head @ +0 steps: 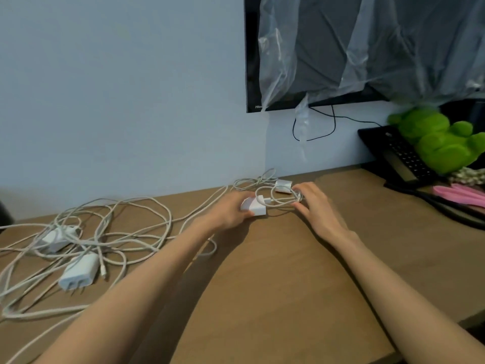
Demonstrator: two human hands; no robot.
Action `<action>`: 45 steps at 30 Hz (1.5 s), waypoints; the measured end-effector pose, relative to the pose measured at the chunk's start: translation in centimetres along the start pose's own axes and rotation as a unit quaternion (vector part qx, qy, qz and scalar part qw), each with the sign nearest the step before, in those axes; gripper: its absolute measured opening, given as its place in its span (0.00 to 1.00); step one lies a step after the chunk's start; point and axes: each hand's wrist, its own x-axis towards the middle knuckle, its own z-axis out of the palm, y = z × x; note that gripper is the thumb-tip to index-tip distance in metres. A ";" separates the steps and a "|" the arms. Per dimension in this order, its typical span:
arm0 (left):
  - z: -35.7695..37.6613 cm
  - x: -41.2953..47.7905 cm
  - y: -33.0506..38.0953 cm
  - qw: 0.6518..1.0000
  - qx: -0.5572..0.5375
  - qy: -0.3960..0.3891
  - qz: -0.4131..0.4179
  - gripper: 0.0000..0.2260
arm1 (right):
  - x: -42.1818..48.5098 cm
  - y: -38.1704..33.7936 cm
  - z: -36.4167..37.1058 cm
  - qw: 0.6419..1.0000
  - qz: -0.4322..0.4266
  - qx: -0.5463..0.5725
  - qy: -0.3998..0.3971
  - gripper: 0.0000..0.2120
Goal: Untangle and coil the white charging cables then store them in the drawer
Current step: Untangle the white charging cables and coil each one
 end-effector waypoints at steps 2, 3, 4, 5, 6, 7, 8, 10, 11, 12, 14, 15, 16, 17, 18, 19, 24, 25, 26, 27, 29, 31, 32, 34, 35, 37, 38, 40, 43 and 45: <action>0.6 1.3 -0.6 1.000 0.006 -0.004 -0.005 0.21 | 1.1 0.6 0.8 1.000 0.011 -0.003 -0.018 0.19; 0.8 1.9 -1.0 1.000 0.012 -0.008 -0.009 0.20 | 1.7 0.9 1.3 0.999 0.017 -0.001 -0.030 0.19; 1.0 2.3 -1.2 1.000 0.016 -0.008 -0.009 0.20 | 2.3 1.1 1.6 0.999 0.022 0.001 -0.042 0.20; 1.2 2.7 -1.5 1.000 0.020 -0.006 -0.012 0.20 | 2.7 1.3 2.0 0.999 0.026 0.006 -0.048 0.21; 1.5 3.2 -1.7 1.000 0.022 -0.001 -0.014 0.20 | 3.1 1.5 2.4 0.998 0.028 0.010 -0.048 0.21; 1.6 3.5 -1.8 1.000 0.025 0.002 -0.019 0.21 | 3.5 1.6 2.7 0.998 0.029 0.016 -0.044 0.20; 1.8 3.7 -1.9 0.999 0.025 0.005 -0.023 0.21 | 3.7 1.8 2.9 0.999 0.030 0.020 -0.039 0.20; 2.1 4.1 -2.1 0.999 0.023 0.014 -0.031 0.22 | 4.0 1.9 3.3 0.999 0.032 0.019 -0.031 0.19; 2.3 4.2 -2.2 0.999 0.019 0.018 -0.035 0.23 | 4.0 2.0 3.3 0.999 0.032 0.017 -0.028 0.19; 2.5 4.2 -2.2 0.999 0.018 0.025 -0.036 0.23 | 4.0 2.1 3.3 0.999 0.033 0.013 -0.026 0.19; 2.8 4.0 -2.1 0.999 0.019 0.032 -0.040 0.24 | 3.9 2.0 3.2 0.999 0.034 0.000 -0.018 0.20; 3.0 3.9 -2.0 0.998 0.021 0.031 -0.043 0.25 | 3.8 1.9 3.0 0.999 0.038 -0.002 -0.010 0.20; 3.1 3.6 -1.8 0.998 0.021 0.029 -0.044 0.27 | 3.7 1.7 2.7 0.999 0.040 -0.001 -0.001 0.20; 3.1 3.4 -1.6 0.998 0.020 0.027 -0.045 0.28 | 3.5 1.5 2.4 0.999 0.041 0.000 0.009 0.20; 3.0 3.1 -1.3 0.999 0.020 0.026 -0.044 0.29 | 3.3 1.2 2.1 0.999 0.040 0.002 0.018 0.20; 2.8 2.8 -0.9 0.999 0.021 0.029 -0.042 0.29 | 3.1 0.8 1.8 0.999 0.039 0.007 0.026 0.19; -0.2 -0.2 1.8 0.998 0.010 0.057 -0.005 0.25 | 1.4 -2.2 -0.1 0.997 0.019 0.037 0.058 0.15; -1.2 -1.1 2.3 0.998 0.011 0.068 0.004 0.24 | 1.0 -3.1 -0.5 0.997 0.013 0.048 0.064 0.14; -2.1 -2.2 2.6 0.997 0.015 0.080 0.010 0.23 | 0.6 -4.0 -1.0 0.996 0.006 0.059 0.067 0.14; -3.1 -3.3 2.8 0.996 0.017 0.092 0.012 0.23 | 0.2 -5.0 -1.3 0.995 0.000 0.070 0.066 0.13; -5.0 -5.8 2.8 0.993 0.014 0.119 0.012 0.22 | -0.8 -7.3 -2.1 0.995 -0.019 0.081 0.060 0.13; -6.9 -8.5 2.3 0.989 0.012 0.145 0.008 0.21 | -1.7 -9.8 -2.6 0.994 -0.044 0.082 0.055 0.12; -7.8 -9.8 2.0 0.988 0.012 0.157 0.004 0.20 | -2.1 -11.0 -2.7 0.994 -0.059 0.081 0.052 0.12; -9.8 -12.5 1.0 0.984 0.011 0.176 -0.007 0.19 | -2.9 -13.5 -2.6 0.992 -0.084 0.080 0.041 0.11; -10.7 -13.9 0.4 0.983 0.008 0.183 -0.016 0.19 | -3.2 -14.7 -2.5 0.992 -0.092 0.081 0.032 0.11; -12.3 -16.5 -0.8 0.980 0.000 0.197 -0.035 0.18 | -3.7 -16.9 -2.3 0.990 -0.110 0.083 0.014 0.11; -13.2 -18.1 -1.5 0.978 -0.003 0.204 -0.045 0.17 | -4.0 -18.3 -2.1 0.989 -0.122 0.082 0.005 0.11; -14.2 -20.4 -2.8 0.976 -0.007 0.210 -0.059 0.16 | -4.4 -20.3 -1.7 0.987 -0.137 0.083 -0.015 0.11; -15.1 -24.4 -4.8 0.973 -0.010 0.216 -0.079 0.15 | -5.2 -23.8 -0.6 0.983 -0.155 0.084 -0.051 0.11; -15.1 -26.8 -5.9 0.970 -0.007 0.223 -0.092 0.14 | -5.8 -25.8 0.3 0.980 -0.165 0.082 -0.075 0.12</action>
